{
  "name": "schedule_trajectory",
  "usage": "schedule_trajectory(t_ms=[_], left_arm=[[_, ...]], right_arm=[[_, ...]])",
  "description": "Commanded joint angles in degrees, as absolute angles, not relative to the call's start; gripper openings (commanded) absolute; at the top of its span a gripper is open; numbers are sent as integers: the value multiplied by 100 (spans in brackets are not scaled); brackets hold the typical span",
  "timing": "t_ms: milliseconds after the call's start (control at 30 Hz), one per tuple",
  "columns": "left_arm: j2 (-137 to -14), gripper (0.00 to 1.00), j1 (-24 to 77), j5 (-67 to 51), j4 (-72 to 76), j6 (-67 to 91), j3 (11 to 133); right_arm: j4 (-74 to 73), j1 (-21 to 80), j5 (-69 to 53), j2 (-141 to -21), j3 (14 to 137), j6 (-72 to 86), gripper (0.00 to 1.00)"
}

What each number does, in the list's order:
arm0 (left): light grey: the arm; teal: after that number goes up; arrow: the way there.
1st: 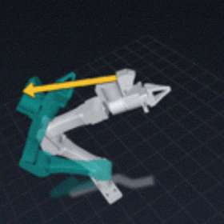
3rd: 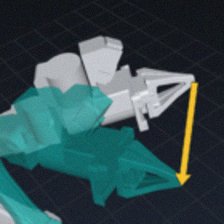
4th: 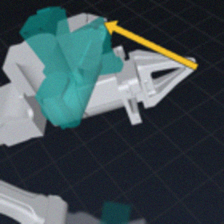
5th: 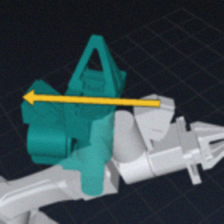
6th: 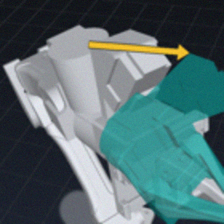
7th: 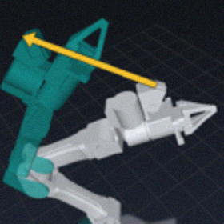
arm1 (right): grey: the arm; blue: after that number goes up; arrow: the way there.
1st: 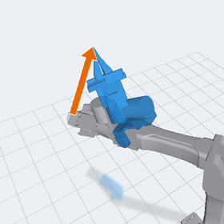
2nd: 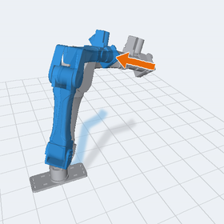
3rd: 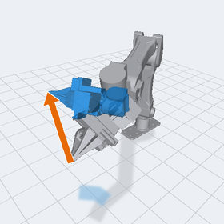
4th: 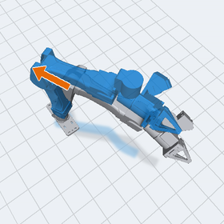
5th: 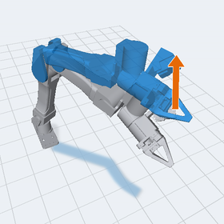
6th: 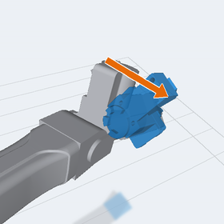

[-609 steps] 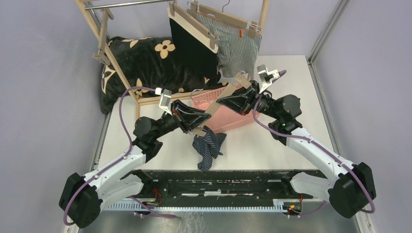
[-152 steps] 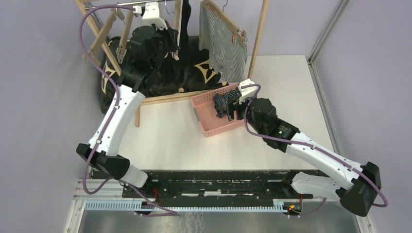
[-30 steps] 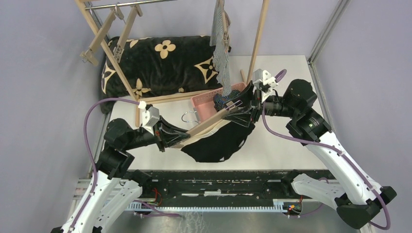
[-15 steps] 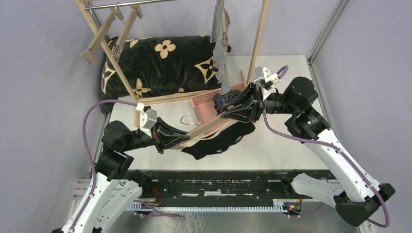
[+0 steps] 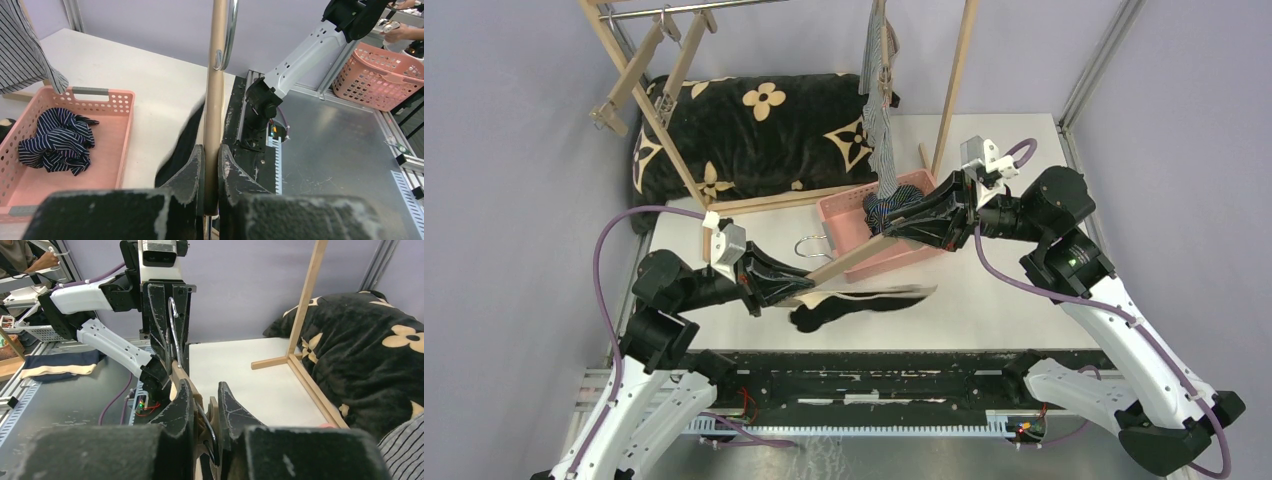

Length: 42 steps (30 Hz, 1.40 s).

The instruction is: Remove the underwear clipped to the hanger

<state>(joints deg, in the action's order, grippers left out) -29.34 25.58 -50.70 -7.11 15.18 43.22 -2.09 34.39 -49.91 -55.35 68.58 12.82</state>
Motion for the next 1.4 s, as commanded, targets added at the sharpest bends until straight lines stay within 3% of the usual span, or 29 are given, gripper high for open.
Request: schedule_trajectory(t_ms=[0,100,133,233,467,700,833,1367], left_arm=[[-2897,3,2522,-4696,-352,1808,4398],[-2874,3,2520,-4686,-350,1809,4427],[-2877,3,2520,-4692,-339,1810,4434],[-2894,3,2522,-4687,-294,1838,4451],[-2869,3,2513,-4374,37,2009,4410],[-3059,3,2515,-4546,986,2602,4137],[-3129,3,2524,-4503,1912,3044,3716],[-3472,3,2530,-4086,4700,4534,2712]], right_arm=[[-65,3488,-5075,-5559,6961,1242,1],[13,3484,-5070,-5518,6918,1296,1],[6,3481,-4989,-5507,6917,1302,10],[-154,3486,-4501,-5450,6916,1228,53],[487,3488,-2978,-5112,6050,1547,85],[2768,3486,-3280,-5194,4930,2580,77],[3682,3481,-3689,-5461,4887,3076,75],[4792,3482,-3817,-5832,4869,3738,75]])
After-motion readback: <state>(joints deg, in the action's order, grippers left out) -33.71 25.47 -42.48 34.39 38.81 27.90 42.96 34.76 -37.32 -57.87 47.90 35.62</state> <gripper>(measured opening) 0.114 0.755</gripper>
